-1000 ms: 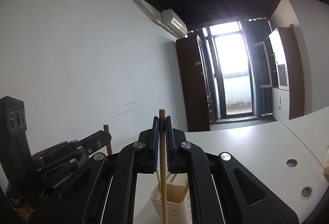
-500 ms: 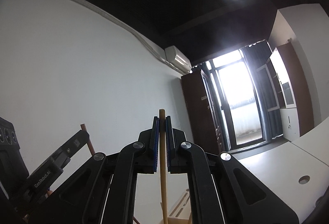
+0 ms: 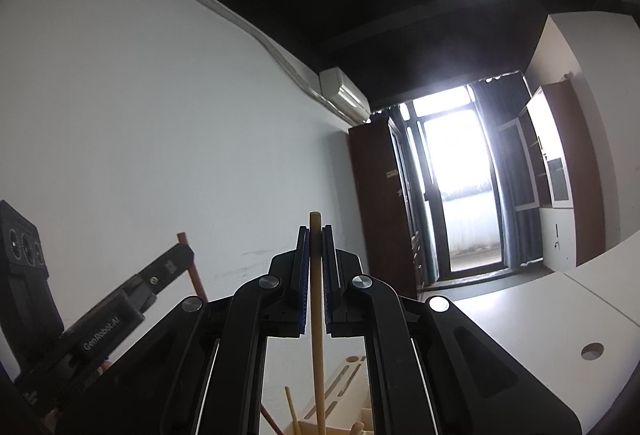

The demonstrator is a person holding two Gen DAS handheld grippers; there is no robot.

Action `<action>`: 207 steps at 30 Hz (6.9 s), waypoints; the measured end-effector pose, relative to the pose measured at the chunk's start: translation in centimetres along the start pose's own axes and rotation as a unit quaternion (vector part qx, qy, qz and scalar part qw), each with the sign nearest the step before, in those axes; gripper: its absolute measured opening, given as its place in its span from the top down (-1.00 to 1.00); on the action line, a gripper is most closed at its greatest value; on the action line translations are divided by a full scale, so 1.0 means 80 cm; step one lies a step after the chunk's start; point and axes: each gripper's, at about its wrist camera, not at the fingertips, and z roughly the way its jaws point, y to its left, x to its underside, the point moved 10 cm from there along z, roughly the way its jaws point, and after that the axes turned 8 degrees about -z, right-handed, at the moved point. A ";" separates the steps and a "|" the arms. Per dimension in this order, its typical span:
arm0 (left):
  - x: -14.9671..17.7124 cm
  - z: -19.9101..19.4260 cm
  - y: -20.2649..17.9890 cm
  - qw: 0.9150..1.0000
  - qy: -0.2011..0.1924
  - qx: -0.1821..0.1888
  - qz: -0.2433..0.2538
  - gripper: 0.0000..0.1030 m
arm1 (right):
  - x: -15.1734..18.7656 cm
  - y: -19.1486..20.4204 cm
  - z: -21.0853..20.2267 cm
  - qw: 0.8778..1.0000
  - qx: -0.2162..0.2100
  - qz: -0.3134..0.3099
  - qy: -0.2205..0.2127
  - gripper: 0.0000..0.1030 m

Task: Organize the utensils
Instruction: 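Lower both held chopsticks into the cream holder, then open both grippers to release the chopsticks into the holder, then move both open grippers back down to the chopstick pile, then close the left gripper on a brown chopstick while the right gripper grasps a brown chopstick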

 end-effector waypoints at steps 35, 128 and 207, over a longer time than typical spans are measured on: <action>0.098 0.020 0.043 0.986 0.163 0.008 0.035 0.87 | 0.044 0.015 -0.007 0.996 0.006 -0.027 0.090 0.87; 0.206 -0.102 0.095 0.914 0.403 -0.050 0.019 -0.28 | 0.220 0.050 -0.102 0.918 0.046 0.008 0.394 -0.41; 0.401 -0.039 0.105 0.792 0.602 -0.100 0.033 0.31 | 0.417 0.068 -0.101 0.792 0.056 0.005 0.608 0.08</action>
